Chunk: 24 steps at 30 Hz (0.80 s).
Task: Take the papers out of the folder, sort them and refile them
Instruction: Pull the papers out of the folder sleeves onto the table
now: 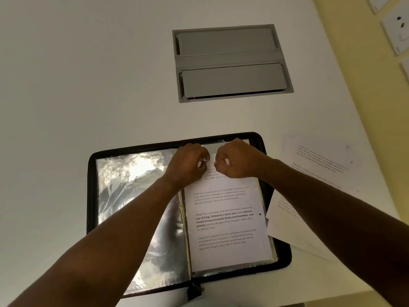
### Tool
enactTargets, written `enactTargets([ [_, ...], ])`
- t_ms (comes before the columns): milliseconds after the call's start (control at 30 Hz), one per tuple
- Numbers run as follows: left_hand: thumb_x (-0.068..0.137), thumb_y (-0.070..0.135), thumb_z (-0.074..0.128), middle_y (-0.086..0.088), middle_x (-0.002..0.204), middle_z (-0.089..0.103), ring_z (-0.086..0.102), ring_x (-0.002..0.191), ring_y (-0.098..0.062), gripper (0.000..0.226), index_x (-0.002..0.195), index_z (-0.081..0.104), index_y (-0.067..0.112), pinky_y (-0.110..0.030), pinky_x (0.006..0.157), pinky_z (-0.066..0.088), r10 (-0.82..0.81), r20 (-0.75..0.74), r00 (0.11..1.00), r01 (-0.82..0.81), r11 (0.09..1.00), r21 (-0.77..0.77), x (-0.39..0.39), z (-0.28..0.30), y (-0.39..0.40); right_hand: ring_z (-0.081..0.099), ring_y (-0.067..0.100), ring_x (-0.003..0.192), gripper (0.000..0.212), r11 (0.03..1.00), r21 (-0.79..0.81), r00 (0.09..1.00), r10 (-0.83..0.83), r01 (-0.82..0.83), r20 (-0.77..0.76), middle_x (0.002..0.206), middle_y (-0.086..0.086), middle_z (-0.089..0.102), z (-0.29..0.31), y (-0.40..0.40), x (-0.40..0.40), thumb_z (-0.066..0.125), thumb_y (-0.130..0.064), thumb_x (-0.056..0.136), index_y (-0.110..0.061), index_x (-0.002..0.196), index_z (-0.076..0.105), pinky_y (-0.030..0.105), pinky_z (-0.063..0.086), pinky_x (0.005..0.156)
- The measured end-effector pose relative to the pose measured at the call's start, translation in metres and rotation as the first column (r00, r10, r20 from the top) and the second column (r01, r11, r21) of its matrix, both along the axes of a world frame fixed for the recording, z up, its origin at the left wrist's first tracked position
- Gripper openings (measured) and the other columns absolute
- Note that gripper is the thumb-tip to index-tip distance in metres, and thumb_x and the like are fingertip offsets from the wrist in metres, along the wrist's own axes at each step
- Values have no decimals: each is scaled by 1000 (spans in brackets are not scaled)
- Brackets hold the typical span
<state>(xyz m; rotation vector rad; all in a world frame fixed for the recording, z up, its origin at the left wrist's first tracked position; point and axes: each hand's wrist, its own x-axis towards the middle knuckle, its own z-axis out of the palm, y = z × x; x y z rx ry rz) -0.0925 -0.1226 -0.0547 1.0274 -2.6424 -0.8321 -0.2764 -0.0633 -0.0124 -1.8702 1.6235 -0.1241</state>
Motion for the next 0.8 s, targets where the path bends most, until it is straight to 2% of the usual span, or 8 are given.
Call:
enactTargets([
  [100, 80, 20, 59, 2, 81, 69, 59, 74, -16, 9, 85, 66, 17, -33, 75, 47, -6, 30, 1000, 7, 1000, -12, 7, 3, 2, 56, 26, 61, 42, 994, 96, 998, -42, 45, -36, 73, 16, 65, 3, -18, 1, 44, -32, 99, -3, 74, 61, 33, 45, 62],
  [167, 82, 19, 60, -1, 82, 69, 60, 74, -19, 11, 91, 65, 16, -28, 71, 41, 15, 48, 999, -14, 1000, -27, 12, 4, 6, 59, 21, 74, 33, 990, 134, 975, -21, 51, -221, 88, 9, 67, 3, -32, -1, 43, -33, 99, -11, 89, 64, 33, 48, 70],
  [233, 85, 20, 58, -3, 80, 68, 60, 72, -20, 12, 94, 64, 15, -27, 68, 39, 21, 62, 998, -18, 999, -45, 15, 6, 11, 60, 18, 83, 19, 986, 163, 917, 39, 29, -398, 98, 3, 67, 3, -41, -2, 52, -28, 95, -17, 102, 66, 32, 51, 72],
  [300, 86, 19, 57, -4, 80, 69, 60, 72, -21, 12, 94, 64, 14, -28, 67, 41, 15, 66, 998, -11, 998, -58, 17, 7, 14, 60, 19, 88, 21, 983, 183, 871, 110, -23, -480, 102, 3, 65, 2, -44, 0, 62, -27, 90, -19, 109, 66, 32, 50, 72],
  [433, 89, 16, 56, -6, 88, 69, 59, 80, -22, 14, 99, 64, 12, -25, 66, 35, 27, 54, 998, -24, 998, -49, 18, 9, 18, 59, 21, 89, 34, 962, 259, 805, 220, -86, -551, 98, 4, 59, 6, -48, 11, 72, -27, 84, -16, 114, 60, 34, 48, 72],
  [533, 90, 16, 55, -4, 96, 70, 60, 89, -21, 19, 106, 64, 14, -26, 69, 39, 21, 51, 998, -20, 1000, -18, 18, 9, 17, 55, 19, 83, 37, 958, 275, 777, 232, -79, -586, 90, 2, 51, 1, -50, 18, 72, -24, 82, -15, 115, 58, 33, 45, 69],
  [733, 92, 19, 54, -4, 114, 66, 57, 106, -21, 29, 121, 59, 15, -31, 82, 47, 27, 45, 999, -29, 998, 47, 16, 11, 15, 53, 18, 83, 30, 956, 289, 838, 194, -46, -509, 87, 0, 55, 6, -62, 19, 70, -27, 84, -13, 110, 63, 33, 49, 72],
  [800, 93, 23, 55, -5, 121, 63, 55, 111, -21, 37, 129, 54, 15, -32, 86, 46, 27, 55, 998, -31, 998, 63, 14, 14, 15, 55, 19, 92, 32, 950, 307, 848, 207, -56, -487, 100, 1, 62, 16, -73, 14, 72, -32, 84, -16, 110, 67, 34, 50, 77],
])
